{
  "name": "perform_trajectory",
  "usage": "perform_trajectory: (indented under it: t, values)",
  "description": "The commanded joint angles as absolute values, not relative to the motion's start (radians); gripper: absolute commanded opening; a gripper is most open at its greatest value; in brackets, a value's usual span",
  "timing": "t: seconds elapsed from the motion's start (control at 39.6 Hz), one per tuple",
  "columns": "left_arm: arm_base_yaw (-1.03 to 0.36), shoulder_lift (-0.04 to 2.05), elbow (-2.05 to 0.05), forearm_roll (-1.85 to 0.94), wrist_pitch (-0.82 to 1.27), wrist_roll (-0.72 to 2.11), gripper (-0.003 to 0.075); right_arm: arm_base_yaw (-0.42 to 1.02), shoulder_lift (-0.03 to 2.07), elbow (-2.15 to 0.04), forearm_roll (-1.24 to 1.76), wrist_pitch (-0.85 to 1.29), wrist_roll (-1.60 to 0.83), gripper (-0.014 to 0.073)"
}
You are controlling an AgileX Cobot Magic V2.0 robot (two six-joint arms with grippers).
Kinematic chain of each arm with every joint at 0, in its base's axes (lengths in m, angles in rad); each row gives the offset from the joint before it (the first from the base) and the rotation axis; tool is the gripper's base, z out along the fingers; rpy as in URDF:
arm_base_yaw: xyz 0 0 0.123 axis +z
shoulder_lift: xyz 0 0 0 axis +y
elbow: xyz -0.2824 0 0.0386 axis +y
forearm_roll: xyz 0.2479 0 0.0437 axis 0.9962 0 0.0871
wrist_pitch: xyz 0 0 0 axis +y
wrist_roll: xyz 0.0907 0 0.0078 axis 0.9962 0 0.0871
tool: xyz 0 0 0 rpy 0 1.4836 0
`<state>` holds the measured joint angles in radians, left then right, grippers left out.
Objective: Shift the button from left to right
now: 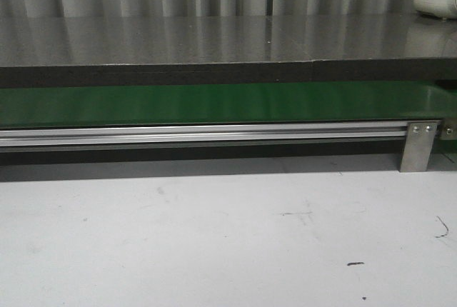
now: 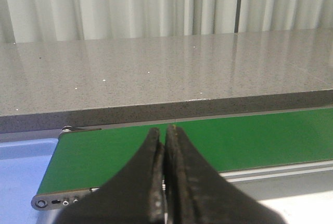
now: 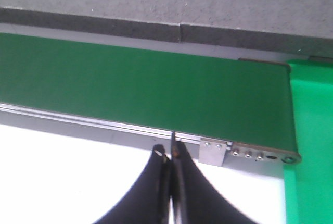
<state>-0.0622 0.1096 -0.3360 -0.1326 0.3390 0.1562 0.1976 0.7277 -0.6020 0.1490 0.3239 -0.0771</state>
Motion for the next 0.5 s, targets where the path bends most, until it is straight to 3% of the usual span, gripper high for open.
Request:
perform_trajectory:
  t: [0.0,0.23,0.48]
  values:
    - [-0.069,0.119,-0.359,-0.145,0.256,0.147,-0.0021,0.201,0.606,-0.538,0.142,0.191,-0.09,-0.0067]
    - [-0.069,0.119,-0.359,-0.145,0.256,0.147,-0.0021,0.201,0.428,-0.438,0.141,0.171,-0.09,-0.0067]
    - [-0.069,0.119,-0.359,-0.145,0.256,0.147,-0.0021,0.201,0.417,-0.436,0.141,0.171,-0.09,-0.0067]
